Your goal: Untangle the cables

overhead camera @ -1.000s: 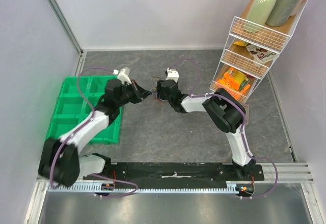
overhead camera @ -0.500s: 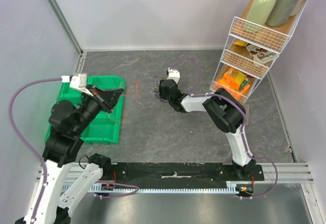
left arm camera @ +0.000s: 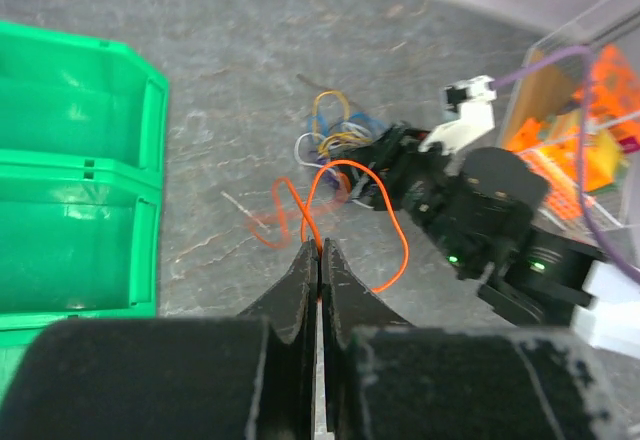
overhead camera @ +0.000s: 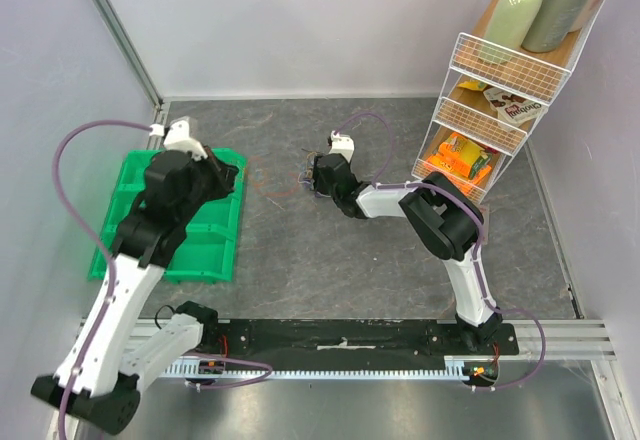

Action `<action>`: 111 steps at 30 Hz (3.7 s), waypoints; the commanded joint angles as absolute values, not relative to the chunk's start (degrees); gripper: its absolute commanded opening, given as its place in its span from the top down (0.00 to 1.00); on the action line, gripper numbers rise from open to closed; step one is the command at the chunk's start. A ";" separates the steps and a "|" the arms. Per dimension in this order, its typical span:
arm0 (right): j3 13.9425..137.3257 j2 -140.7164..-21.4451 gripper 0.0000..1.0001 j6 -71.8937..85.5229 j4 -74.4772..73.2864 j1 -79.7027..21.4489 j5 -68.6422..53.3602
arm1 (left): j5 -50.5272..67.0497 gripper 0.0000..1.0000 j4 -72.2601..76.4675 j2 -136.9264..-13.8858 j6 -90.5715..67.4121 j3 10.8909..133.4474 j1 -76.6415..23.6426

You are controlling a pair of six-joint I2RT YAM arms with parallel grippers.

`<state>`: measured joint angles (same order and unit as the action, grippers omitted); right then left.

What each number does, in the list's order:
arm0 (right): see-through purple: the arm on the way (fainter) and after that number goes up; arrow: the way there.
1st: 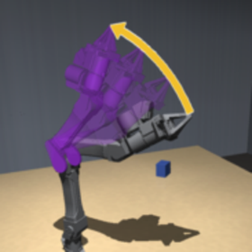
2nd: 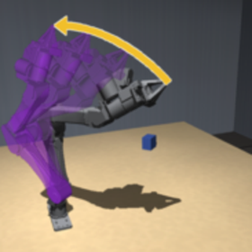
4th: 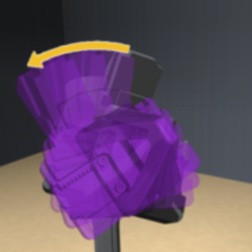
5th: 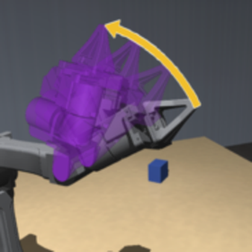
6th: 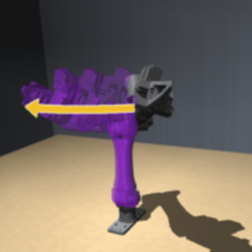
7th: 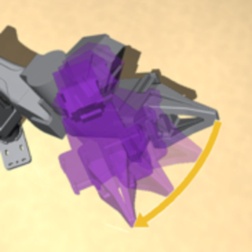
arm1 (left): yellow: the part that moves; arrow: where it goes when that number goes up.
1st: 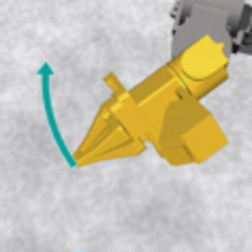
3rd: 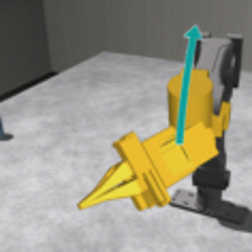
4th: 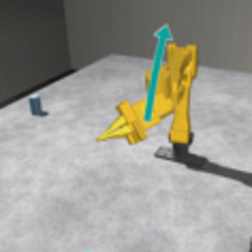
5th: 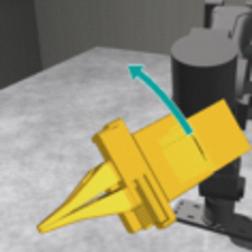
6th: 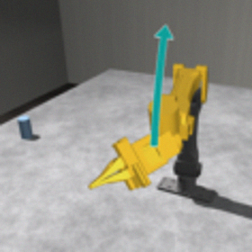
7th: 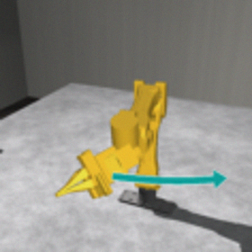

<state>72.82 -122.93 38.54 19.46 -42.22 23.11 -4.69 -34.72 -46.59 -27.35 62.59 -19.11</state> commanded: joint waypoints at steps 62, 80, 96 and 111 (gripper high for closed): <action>69.08 -121.55 0.34 45.18 19.60 -34.37 5.01 | -7.03 0.98 -24.43 -92.98 -43.51 72.24 6.85; 66.89 -116.99 0.31 39.90 22.57 -34.37 1.68 | 13.84 0.32 -12.35 -78.58 -38.06 63.40 -6.84; 59.76 -102.82 0.15 26.19 23.03 -33.40 2.21 | 15.47 0.38 12.31 -83.13 -40.52 44.81 -21.01; 68.20 -113.99 0.26 26.28 22.33 -33.49 -7.47 | 23.90 0.49 13.18 -110.73 -49.39 64.15 -15.38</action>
<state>64.03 -111.74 26.94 22.59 -33.39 -4.89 19.49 10.85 -106.87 -46.15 60.49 -15.14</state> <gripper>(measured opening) 0.742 0.538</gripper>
